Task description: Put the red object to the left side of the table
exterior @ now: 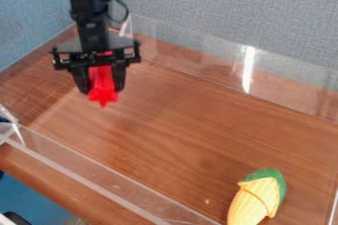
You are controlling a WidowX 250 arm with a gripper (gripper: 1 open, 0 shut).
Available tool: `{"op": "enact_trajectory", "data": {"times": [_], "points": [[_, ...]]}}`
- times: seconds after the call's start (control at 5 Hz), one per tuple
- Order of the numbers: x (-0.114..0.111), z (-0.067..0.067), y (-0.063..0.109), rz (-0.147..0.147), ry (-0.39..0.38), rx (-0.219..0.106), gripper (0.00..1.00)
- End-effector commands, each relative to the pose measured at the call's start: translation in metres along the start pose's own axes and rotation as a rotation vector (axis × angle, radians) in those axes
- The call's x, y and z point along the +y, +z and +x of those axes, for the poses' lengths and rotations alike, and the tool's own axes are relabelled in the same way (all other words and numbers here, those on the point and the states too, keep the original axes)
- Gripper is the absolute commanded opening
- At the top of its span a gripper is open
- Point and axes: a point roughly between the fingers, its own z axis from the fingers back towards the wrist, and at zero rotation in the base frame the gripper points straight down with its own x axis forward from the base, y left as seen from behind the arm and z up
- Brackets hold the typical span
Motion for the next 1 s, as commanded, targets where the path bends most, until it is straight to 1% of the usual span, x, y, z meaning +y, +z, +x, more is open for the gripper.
{"op": "enact_trajectory", "data": {"times": [0.0,0.4,0.8], "points": [[-0.007,0.008,-0.004,0.006,-0.059,-0.036,0.00],[-0.016,0.011,-0.017,0.006,-0.134,-0.044,0.00],[-0.019,0.015,-0.022,0.004,-0.158,-0.049,0.00]]}}
